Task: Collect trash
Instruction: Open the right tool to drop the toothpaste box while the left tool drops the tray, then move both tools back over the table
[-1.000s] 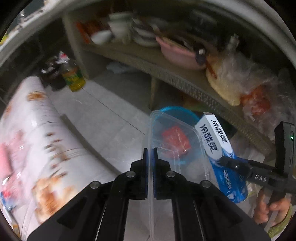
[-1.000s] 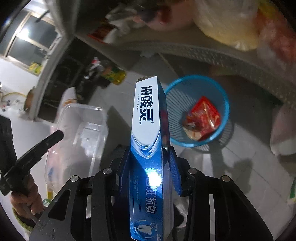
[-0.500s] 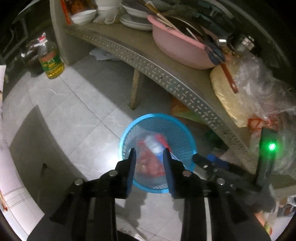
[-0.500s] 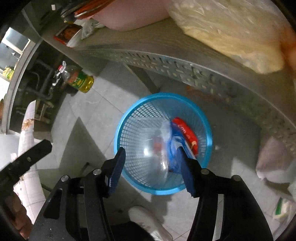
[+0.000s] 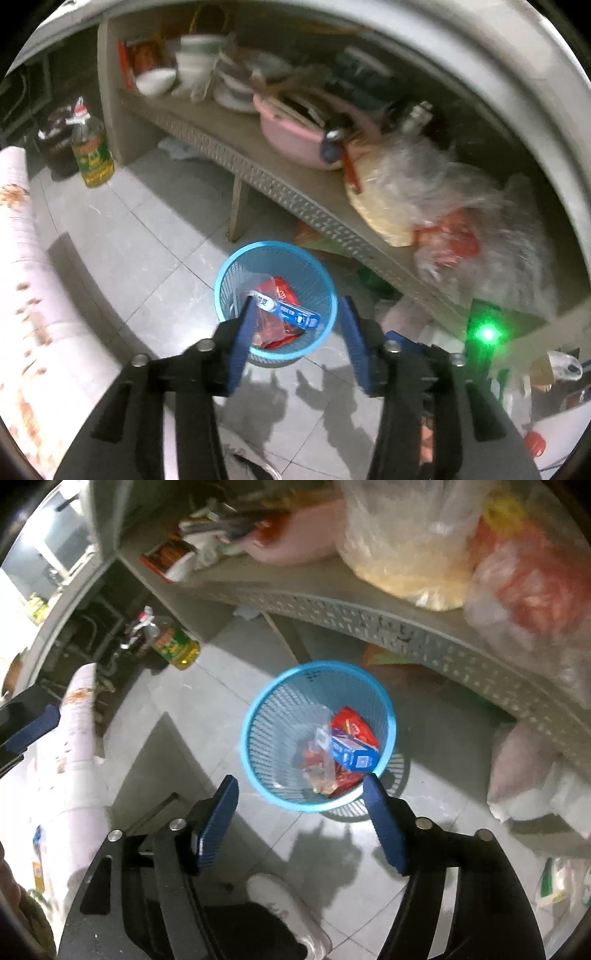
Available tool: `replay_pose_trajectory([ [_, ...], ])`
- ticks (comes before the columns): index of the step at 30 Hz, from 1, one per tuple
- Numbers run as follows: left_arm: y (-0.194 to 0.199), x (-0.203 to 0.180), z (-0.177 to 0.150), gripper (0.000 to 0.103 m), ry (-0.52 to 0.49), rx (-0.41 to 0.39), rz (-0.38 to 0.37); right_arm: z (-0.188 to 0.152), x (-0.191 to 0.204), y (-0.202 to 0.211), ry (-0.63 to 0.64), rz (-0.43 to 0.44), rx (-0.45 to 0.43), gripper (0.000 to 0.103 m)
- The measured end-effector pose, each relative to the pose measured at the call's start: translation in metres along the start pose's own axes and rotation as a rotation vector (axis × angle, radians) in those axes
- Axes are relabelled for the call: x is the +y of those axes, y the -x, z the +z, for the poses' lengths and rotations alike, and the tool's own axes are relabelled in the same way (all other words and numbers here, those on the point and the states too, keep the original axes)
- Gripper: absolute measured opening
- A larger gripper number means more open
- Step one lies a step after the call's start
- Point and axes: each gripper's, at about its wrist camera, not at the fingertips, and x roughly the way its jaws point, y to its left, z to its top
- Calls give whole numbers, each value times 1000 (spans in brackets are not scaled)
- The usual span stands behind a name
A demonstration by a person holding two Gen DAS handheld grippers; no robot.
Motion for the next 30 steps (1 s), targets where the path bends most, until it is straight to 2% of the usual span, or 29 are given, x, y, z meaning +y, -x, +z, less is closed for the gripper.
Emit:
replay_pose_trajectory([
  [3, 50, 6, -20, 57, 15, -49, 11, -6, 19, 25, 39, 54, -22, 75],
  [8, 132, 39, -67, 61, 59, -147, 92, -9, 67, 63, 148, 193, -55, 78],
  [10, 167, 61, -93, 64, 74, -182, 151, -16, 88, 70, 202, 241, -49, 80],
  [11, 187, 76, -108, 66, 90, -198, 204, -20, 104, 72, 246, 266, -38, 80],
  [14, 227, 117, -139, 73, 102, -204, 325, -33, 146, 74, 379, 327, -6, 83],
  [17, 255, 158, -168, 82, 60, -146, 480, -50, 189, 73, 486, 384, 42, 83],
  [19, 268, 190, -187, 84, -1, -67, 587, -57, 212, 69, 537, 424, 75, 83],
  [21, 274, 224, -200, 90, -37, 4, 627, -63, 236, 65, 583, 457, 99, 83],
  [24, 277, 268, -212, 91, -40, 73, 705, -69, 269, 60, 641, 503, 134, 83],
  [27, 267, 308, -216, 91, -66, 173, 675, -81, 299, 60, 683, 542, 169, 83],
  [30, 258, 332, -214, 91, -69, 199, 633, -93, 331, 62, 724, 583, 205, 83],
])
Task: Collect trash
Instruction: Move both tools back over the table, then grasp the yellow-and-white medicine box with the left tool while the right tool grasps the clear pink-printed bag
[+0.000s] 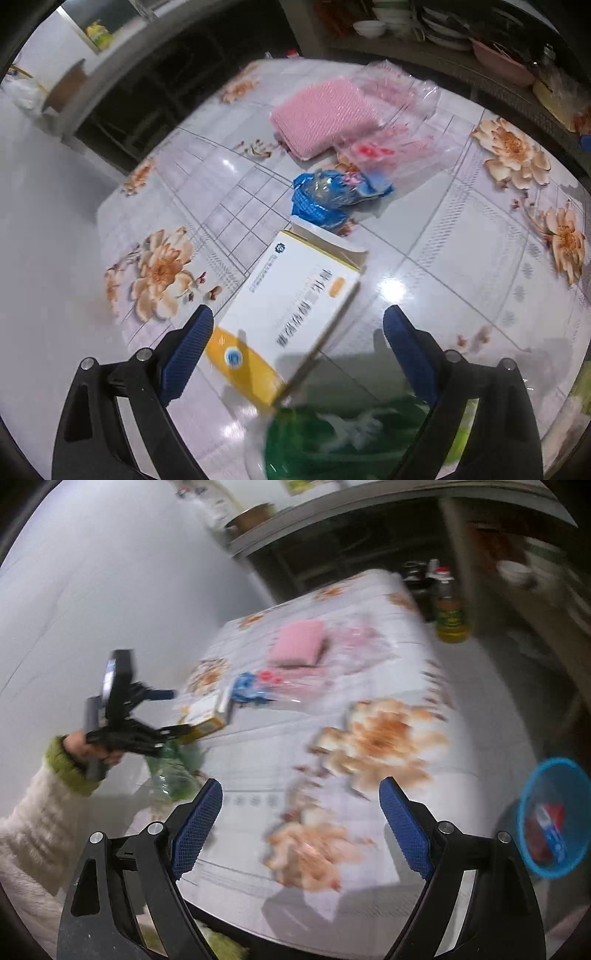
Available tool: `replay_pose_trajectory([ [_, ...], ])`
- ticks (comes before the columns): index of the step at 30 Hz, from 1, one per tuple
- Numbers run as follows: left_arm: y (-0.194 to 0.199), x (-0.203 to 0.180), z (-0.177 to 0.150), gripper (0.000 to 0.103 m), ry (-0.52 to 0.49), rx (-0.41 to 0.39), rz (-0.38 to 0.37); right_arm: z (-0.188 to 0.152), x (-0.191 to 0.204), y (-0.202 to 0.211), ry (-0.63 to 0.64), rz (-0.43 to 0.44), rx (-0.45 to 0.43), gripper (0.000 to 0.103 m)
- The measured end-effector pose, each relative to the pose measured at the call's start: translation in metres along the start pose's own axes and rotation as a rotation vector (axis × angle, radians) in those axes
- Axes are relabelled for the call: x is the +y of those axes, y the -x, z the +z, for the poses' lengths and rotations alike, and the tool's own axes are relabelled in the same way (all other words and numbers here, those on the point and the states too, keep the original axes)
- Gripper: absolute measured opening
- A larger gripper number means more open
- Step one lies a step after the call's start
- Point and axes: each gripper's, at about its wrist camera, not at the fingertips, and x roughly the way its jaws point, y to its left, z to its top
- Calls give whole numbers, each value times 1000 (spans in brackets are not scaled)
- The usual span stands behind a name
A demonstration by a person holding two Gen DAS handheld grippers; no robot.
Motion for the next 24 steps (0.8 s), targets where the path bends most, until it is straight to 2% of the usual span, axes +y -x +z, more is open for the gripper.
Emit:
replay_pose_trajectory([
  [2, -10, 2, 4, 91, -33, 2, -24, 12, 15, -11, 43, 25, 19, 83],
  [7, -30, -5, 13, 91, -110, 45, -26, 43, 39, -39, 169, 55, 57, 84],
  [14, -47, -4, 12, 91, -100, 97, -40, 61, 61, -95, 423, -33, 107, 86],
  [18, -52, 4, 15, 91, -58, 120, -61, 65, 64, -127, 513, -69, 118, 85],
  [20, -54, 5, 16, 89, -53, 133, -62, 67, 66, -142, 554, -93, 124, 83],
  [24, -55, 3, 19, 88, -66, 141, -65, 66, 68, -170, 607, -148, 153, 71],
])
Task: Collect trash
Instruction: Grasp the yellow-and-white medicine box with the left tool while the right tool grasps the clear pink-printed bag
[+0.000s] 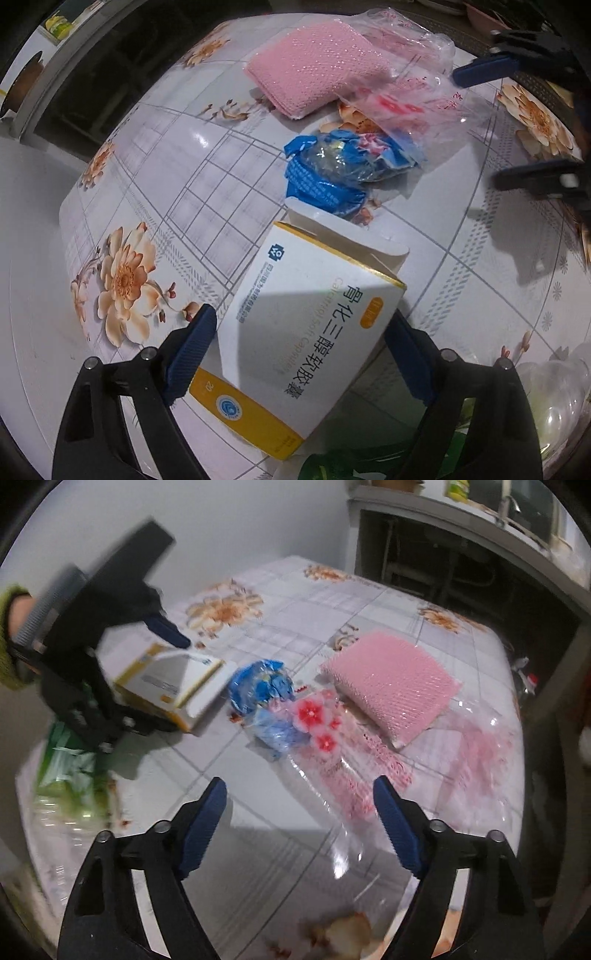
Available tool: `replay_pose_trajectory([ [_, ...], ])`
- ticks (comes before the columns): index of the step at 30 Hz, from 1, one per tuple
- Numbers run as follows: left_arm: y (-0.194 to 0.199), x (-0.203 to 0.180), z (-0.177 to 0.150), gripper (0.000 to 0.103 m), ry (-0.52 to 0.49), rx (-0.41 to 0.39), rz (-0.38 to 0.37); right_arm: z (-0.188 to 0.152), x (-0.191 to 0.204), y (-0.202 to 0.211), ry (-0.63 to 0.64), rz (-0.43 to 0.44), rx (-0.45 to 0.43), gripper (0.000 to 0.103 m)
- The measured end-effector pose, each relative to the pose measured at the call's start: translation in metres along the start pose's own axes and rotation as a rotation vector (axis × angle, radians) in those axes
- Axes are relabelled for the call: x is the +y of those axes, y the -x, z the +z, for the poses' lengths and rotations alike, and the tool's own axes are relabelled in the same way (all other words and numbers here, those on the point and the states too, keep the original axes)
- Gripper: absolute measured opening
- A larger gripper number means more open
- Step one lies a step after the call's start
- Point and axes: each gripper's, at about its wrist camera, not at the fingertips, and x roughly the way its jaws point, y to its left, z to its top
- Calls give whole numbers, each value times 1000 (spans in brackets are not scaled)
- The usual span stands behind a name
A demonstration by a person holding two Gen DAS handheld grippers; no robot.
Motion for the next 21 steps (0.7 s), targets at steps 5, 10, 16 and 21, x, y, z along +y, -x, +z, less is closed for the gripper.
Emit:
replay_pose_trajectory([
  [5, -1, 1, 0, 87, 21, -7, 6, -6, 1, -14, 6, -65, 7, 58],
  [10, 1, 0, -1, 86, 26, -12, 6, -11, -3, -11, -49, -83, -14, 32],
  [16, 6, 3, -1, 85, 64, -34, -10, -15, 1, -2, -50, -119, -37, 13],
  [21, 14, 5, -2, 82, 83, -55, -3, -19, 5, 12, -59, -115, -68, 6],
])
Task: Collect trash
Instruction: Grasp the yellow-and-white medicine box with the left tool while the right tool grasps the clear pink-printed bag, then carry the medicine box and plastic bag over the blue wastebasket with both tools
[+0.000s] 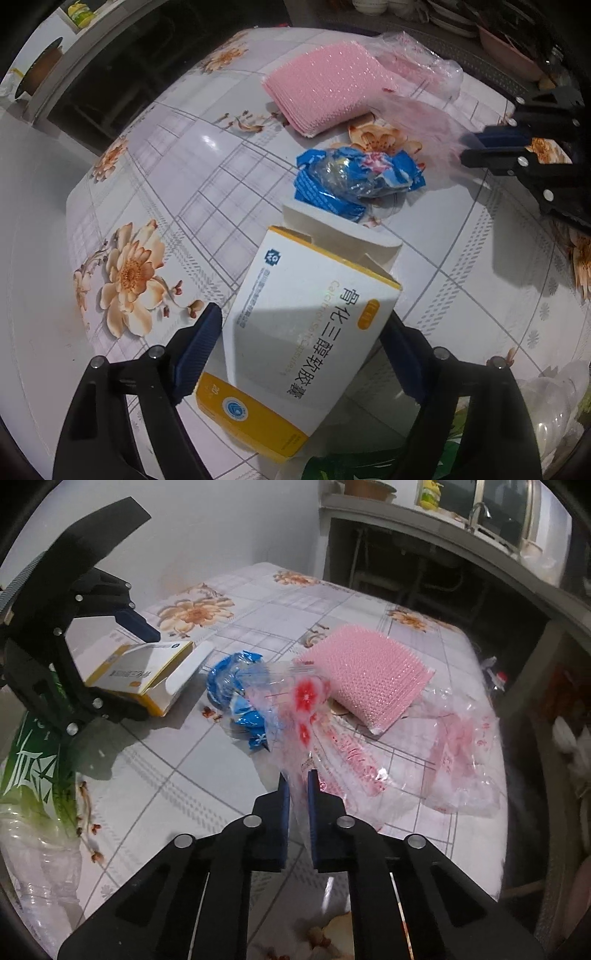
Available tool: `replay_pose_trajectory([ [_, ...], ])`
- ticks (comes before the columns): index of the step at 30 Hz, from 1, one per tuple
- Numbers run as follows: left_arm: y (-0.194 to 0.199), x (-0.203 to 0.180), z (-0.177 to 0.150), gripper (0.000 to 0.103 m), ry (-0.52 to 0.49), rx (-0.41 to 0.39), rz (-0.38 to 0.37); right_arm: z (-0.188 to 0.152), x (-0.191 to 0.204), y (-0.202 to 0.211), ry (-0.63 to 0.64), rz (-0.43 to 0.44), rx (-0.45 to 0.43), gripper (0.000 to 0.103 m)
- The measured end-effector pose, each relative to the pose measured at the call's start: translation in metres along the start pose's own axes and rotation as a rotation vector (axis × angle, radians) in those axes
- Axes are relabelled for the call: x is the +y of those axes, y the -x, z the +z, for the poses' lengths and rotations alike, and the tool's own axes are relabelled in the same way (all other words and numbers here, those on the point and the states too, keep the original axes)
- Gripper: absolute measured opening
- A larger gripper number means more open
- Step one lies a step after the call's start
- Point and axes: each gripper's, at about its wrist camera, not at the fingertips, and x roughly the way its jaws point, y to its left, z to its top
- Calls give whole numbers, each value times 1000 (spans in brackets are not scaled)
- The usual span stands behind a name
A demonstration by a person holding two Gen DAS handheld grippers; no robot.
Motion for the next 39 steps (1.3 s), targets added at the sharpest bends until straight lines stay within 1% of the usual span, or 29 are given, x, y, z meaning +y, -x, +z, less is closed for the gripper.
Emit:
replay_pose_trajectory([
  [5, 11, 5, -1, 81, 35, -30, 2, -1, -3, 15, -36, 6, -33, 3],
  [11, 28, 7, -4, 80, 73, -78, -1, -3, -10, 42, -123, 44, -97, 2],
  [16, 47, 10, -5, 80, 121, -136, -19, -6, -18, 66, -195, 76, -146, 2],
  [20, 63, 7, -4, 79, 139, -181, -27, -6, -28, 86, -254, 114, -190, 2],
  [27, 94, -1, -2, 79, 186, -277, -38, -7, -44, 113, -328, 153, -260, 1],
  [30, 106, -8, -1, 79, 199, -317, -44, -11, -48, 128, -347, 153, -294, 1],
  [33, 116, -14, 2, 79, 214, -351, -71, -16, -54, 141, -374, 155, -324, 1],
  [39, 127, -31, 14, 79, 206, -376, -125, -34, -69, 166, -428, 121, -375, 1],
])
